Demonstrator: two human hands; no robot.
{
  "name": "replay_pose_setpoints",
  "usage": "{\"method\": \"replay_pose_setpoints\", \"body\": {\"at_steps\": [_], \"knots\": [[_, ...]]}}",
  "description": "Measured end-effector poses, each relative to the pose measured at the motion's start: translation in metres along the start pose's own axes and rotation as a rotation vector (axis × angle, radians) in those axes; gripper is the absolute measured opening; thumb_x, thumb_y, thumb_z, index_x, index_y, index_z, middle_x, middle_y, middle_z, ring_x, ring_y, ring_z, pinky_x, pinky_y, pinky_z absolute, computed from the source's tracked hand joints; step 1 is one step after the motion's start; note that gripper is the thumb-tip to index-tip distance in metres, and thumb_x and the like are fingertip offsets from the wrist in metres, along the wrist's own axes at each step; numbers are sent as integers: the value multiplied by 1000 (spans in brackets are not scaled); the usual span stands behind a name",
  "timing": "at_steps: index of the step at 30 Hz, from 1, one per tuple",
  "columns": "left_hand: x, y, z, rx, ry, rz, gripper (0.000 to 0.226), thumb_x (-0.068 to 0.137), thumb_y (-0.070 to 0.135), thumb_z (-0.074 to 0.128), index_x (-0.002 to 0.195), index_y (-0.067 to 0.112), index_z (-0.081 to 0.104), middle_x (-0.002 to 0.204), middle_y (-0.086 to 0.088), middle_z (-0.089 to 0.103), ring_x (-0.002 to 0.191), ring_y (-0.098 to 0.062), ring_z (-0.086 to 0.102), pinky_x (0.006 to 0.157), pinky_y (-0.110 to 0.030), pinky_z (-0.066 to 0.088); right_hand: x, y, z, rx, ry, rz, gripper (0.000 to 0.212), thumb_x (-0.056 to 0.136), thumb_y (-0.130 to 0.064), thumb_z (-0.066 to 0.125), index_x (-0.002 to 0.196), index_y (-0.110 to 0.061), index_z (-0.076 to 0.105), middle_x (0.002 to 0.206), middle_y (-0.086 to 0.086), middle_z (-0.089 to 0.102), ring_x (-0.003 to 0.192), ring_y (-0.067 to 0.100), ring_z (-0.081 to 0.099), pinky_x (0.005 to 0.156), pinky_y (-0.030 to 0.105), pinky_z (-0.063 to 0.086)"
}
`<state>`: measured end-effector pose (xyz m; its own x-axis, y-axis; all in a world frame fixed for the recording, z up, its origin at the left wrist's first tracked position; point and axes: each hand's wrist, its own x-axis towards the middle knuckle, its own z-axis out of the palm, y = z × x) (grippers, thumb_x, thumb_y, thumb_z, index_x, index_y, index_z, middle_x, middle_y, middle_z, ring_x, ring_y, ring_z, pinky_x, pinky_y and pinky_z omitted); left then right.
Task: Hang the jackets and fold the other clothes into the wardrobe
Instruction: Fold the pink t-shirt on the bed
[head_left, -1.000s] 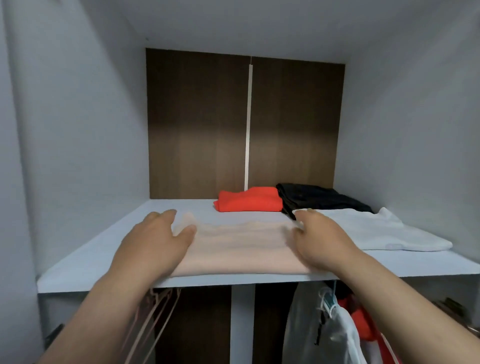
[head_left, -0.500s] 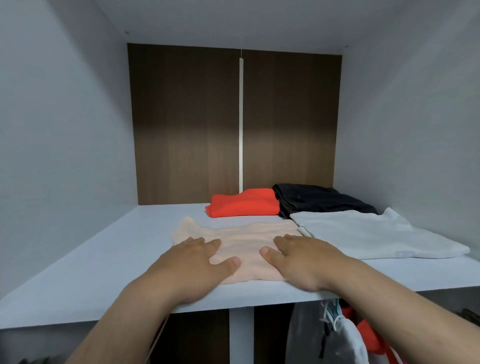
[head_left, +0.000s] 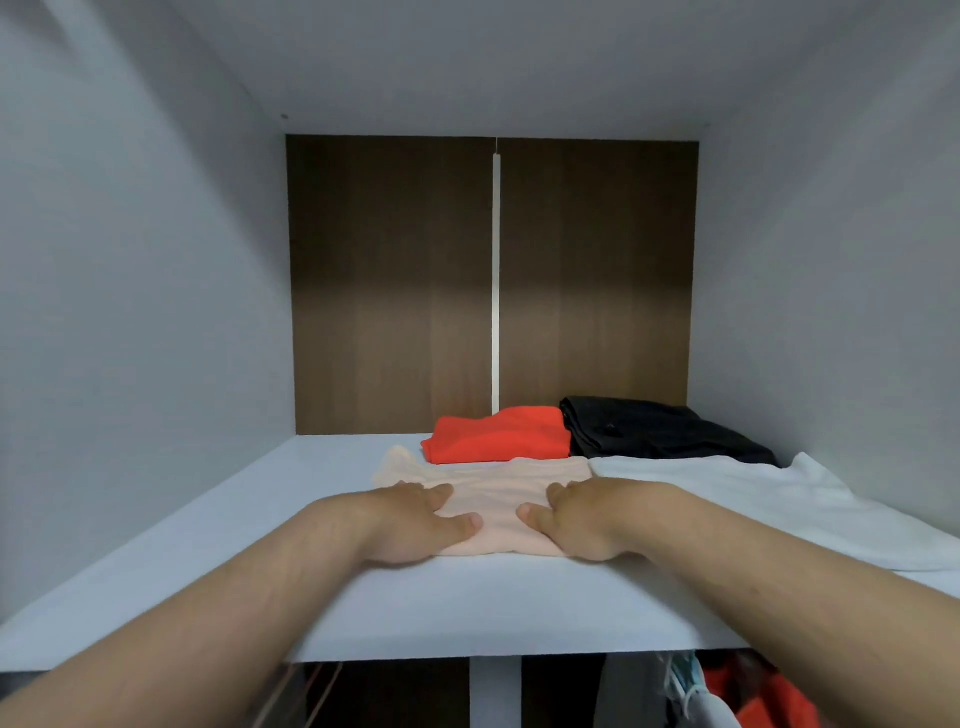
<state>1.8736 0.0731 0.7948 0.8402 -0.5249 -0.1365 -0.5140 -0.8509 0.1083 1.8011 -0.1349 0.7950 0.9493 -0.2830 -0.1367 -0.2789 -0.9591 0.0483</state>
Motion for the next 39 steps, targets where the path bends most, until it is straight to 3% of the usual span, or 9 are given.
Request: {"method": "replay_pose_setpoints", "body": {"at_steps": [3, 8, 12, 16, 21, 27, 31, 36, 39], "knots": [[16, -1, -4, -4, 6, -1, 87, 84, 84, 23, 156, 38, 6, 165, 6, 9, 151, -19, 13, 121, -39, 10, 9, -2, -5, 2, 8, -6, 78, 98, -65, 9, 150, -11, 34, 146, 12, 47, 132, 30, 43, 105, 40, 32], [29, -4, -9, 6, -12, -22, 91, 80, 86, 25, 156, 38, 12, 164, 10, 15, 150, -18, 17, 119, -39, 14, 19, -5, -12, -51, 9, -24, 76, 100, -62, 11, 146, -10, 41, 145, 13, 48, 132, 30, 44, 109, 40, 30], [39, -2, -30, -35, 68, 30, 75, 81, 82, 37, 137, 35, 52, 150, 9, 43, 135, -16, 40, 111, -35, 30, 30, 1, -26, -65, 210, -99, 60, 104, -52, 21, 137, -13, 51, 144, 10, 49, 130, 29, 46, 105, 39, 36], [55, -5, -18, -130, 42, 27, 90, 78, 83, 45, 153, 36, 27, 163, 7, 18, 149, -17, 19, 119, -37, 17, 49, 15, -17, -25, 141, -44, 71, 96, -68, 18, 153, -28, 29, 160, 9, 25, 146, 30, 27, 114, 45, 26], [81, -13, -16, -93, -9, 15, 95, 76, 89, 33, 155, 39, 17, 165, 3, 5, 152, -18, 6, 122, -44, 7, 72, 30, -8, 53, 21, 2, 84, 85, -82, 12, 156, -36, 15, 165, 2, 13, 150, 30, 16, 118, 48, 17], [111, -13, -8, -23, 116, -31, 84, 84, 81, 24, 155, 35, 21, 165, -1, 7, 152, -22, 4, 120, -42, 10, 89, 35, -3, 105, 122, -62, 81, 88, -79, 19, 155, -32, 24, 164, 4, 13, 151, 24, 11, 120, 41, 16], [116, -17, -7, -49, 82, -36, 89, 82, 83, 23, 156, 35, 16, 165, -1, 5, 152, -25, 2, 121, -44, 8, 97, 36, -5, 53, 77, -58, 82, 88, -80, 15, 157, -34, 16, 166, 5, 8, 153, 26, 3, 121, 42, 10], [114, -26, -11, -113, 79, 6, 88, 86, 80, 29, 157, 32, 11, 166, -2, -2, 152, -22, -6, 121, -44, 4, 96, 39, -5, 149, 108, -105, 79, 90, -78, 19, 155, -35, 23, 165, 5, 12, 152, 24, 8, 118, 41, 13], [113, -36, -13, -204, 104, -81, 90, 86, 80, 29, 157, 28, 9, 165, -3, -3, 152, -21, -4, 122, -45, 5, 95, 41, -5, 130, 54, -98, 83, 86, -82, 18, 156, -38, 18, 166, 2, 6, 153, 25, 5, 121, 43, 10]]}}
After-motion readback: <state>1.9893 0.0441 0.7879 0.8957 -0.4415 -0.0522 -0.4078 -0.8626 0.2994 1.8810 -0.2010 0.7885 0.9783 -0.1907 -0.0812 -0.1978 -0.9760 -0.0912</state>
